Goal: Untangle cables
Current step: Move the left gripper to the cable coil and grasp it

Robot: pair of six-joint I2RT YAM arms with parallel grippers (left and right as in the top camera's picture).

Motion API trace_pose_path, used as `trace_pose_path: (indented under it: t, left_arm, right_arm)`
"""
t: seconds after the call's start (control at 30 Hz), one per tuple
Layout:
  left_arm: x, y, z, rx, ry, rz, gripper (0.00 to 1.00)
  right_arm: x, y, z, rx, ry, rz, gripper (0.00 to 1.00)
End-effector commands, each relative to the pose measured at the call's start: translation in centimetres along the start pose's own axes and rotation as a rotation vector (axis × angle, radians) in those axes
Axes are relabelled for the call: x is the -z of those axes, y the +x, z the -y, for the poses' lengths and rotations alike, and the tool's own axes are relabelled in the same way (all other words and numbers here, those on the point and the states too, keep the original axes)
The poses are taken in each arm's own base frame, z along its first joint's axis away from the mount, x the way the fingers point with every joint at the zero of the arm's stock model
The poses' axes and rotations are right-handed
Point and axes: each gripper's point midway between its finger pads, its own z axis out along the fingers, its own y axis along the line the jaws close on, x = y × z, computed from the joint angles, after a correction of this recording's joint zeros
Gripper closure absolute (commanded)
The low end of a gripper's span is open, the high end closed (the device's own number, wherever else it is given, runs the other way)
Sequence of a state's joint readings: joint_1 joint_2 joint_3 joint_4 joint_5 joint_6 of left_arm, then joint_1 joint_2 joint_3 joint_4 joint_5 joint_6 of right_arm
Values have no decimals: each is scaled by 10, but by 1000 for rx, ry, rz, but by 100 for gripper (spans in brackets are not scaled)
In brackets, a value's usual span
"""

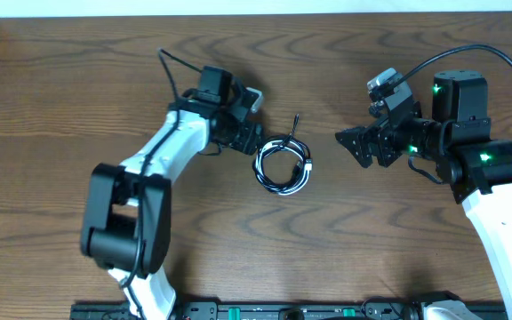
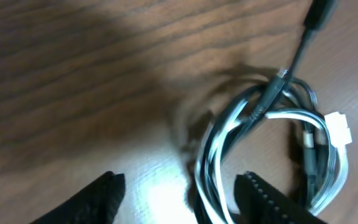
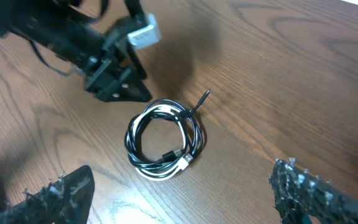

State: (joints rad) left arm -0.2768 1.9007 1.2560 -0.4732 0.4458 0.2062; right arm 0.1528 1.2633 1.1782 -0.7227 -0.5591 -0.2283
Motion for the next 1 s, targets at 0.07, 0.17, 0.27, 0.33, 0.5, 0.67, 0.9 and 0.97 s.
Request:
trace_pose_path:
  t: [0.07, 0.17, 0.27, 0.33, 0.5, 0.67, 0.9, 0.97]
  left_arm:
    - [-24, -4, -6, 5, -68, -9, 45]
    - [-32, -4, -4, -5, -72, -14, 50]
    - [-37, 2, -5, -11, -94, -37, 54]
    - [-39, 4, -5, -10, -96, -48, 55]
    - [-40, 7, -5, -6, -95, -60, 60]
    - [-40, 9, -5, -4, -95, -65, 81]
    - [-38, 16, -6, 8, -95, -89, 92]
    - [-32, 12, -8, 13, -98, -74, 93]
  right_arm:
    - [3, -8, -1, 27, 4, 16, 15]
    - [3, -7, -1, 26, 7, 14, 16]
    - [3, -7, -1, 26, 7, 14, 16]
    - [3, -7, -1, 26, 7, 14, 16]
    - [3, -7, -1, 25, 7, 13, 16]
    - [3, -7, -1, 26, 7, 14, 16]
    - [3, -6, -1, 22, 6, 8, 17]
    - [3, -6, -2, 22, 5, 8, 18]
